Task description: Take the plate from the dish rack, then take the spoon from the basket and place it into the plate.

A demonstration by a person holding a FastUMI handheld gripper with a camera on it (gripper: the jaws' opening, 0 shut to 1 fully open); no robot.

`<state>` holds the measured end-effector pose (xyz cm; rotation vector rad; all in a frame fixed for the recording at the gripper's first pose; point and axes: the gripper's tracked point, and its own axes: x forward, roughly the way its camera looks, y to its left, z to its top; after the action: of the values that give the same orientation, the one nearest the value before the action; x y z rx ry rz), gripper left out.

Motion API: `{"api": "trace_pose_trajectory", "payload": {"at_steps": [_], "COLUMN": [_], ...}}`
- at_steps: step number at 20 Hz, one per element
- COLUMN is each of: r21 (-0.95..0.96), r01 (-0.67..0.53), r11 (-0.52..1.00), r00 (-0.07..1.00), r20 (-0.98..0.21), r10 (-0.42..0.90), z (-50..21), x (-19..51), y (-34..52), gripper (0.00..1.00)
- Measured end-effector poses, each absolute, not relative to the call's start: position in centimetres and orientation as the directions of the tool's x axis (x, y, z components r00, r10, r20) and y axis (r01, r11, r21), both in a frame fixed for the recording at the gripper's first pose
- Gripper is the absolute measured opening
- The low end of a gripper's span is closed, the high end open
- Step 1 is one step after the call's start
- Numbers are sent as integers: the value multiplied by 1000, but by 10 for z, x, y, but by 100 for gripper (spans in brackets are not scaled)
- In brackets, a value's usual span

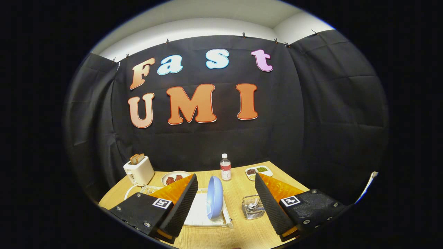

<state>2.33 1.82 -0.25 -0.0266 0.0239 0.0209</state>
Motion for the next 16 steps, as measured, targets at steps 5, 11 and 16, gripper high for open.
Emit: {"api": "trace_pose_trajectory", "payload": {"at_steps": [5, 11, 16], "r21": [-37, -133, -138], "r01": [-36, -47, -76], "r11": [999, 990, 988], "r00": [998, 981, 942], "r20": [-61, -195, -336], "r10": [34, 20, 26], "z": [-12, -54, -103], "x": [38, 85, 128], "y": [27, 37, 43], "gripper": [98, 98, 99]}}
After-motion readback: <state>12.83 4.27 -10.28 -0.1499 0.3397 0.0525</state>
